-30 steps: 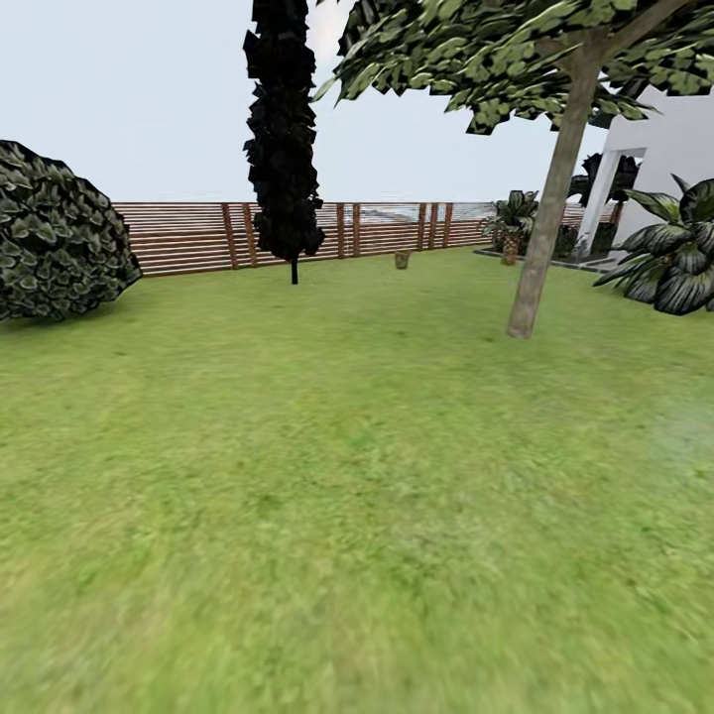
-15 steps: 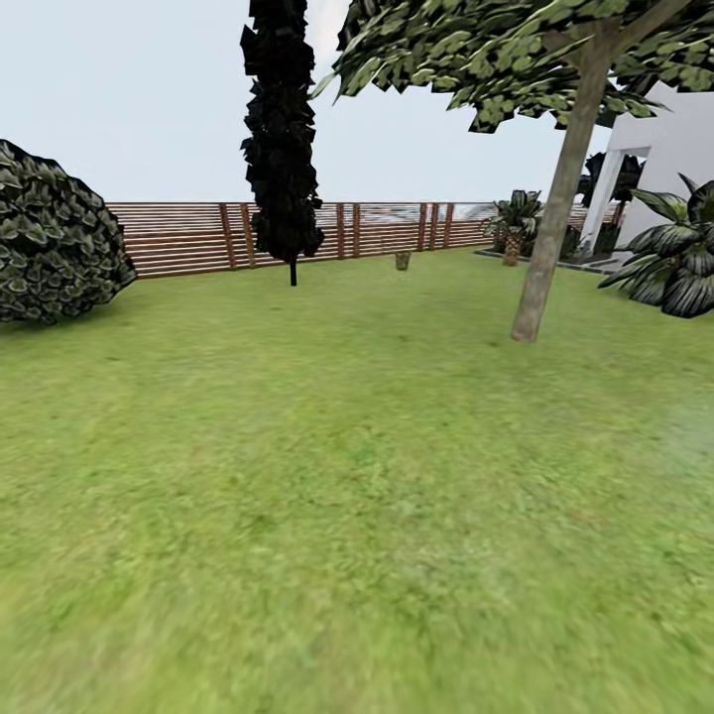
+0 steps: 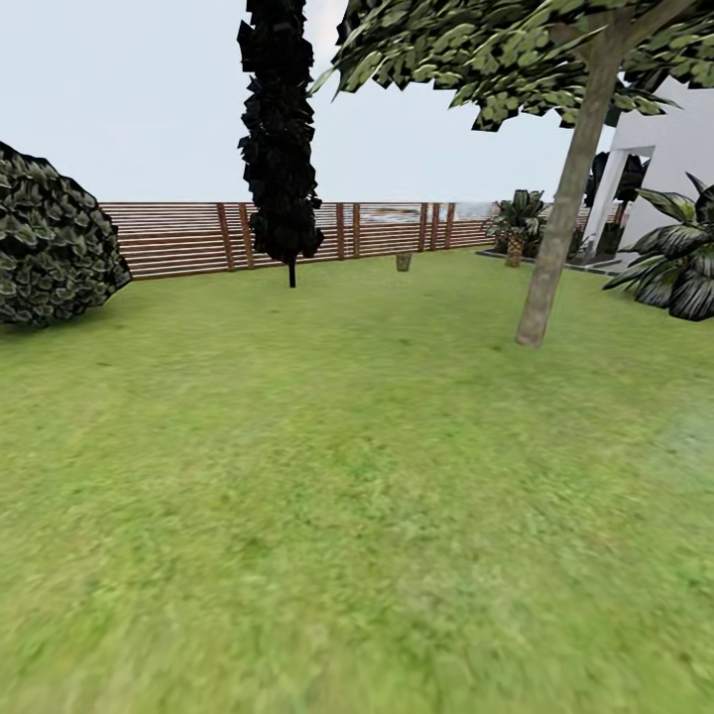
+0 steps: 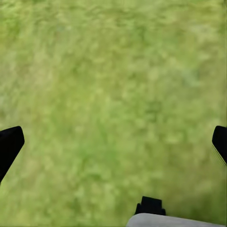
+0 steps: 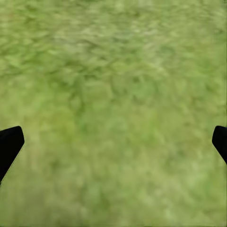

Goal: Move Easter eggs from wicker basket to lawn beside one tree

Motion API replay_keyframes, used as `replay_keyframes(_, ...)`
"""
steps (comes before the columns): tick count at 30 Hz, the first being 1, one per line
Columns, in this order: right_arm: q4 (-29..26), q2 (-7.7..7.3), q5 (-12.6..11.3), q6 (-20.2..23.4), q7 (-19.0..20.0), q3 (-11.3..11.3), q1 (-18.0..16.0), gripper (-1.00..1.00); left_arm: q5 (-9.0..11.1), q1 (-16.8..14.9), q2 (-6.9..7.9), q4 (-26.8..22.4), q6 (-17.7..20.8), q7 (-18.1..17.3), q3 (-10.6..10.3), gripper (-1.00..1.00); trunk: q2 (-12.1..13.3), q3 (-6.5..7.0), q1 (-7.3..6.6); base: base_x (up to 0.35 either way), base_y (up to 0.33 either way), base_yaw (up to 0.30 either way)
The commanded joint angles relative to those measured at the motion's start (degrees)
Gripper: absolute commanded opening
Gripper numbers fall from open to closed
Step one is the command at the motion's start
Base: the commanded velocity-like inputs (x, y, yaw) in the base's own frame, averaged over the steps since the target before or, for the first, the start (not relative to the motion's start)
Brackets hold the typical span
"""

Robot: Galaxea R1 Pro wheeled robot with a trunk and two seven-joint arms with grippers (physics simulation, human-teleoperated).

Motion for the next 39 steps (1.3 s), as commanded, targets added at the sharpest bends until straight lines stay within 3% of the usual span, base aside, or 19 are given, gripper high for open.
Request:
replay_keyframes(1,0.0,-0.03,-0.5,-0.2,-0.2,0.5,0.0,1.0,0.0,0.0,-0.01,0.0,-0.2,0.3,-0.1,1.0,0.0,-0.06,0.04,0.335,0.0,0.0)
replay_keyframes(39,-0.1,-0.02,-0.5,-0.2,-0.2,0.5,0.0,1.0,0.0,0.0,-0.01,0.0,-0.2,0.3,-0.1,1.0,0.0,-0.06,0.04,0.335,0.0,0.0)
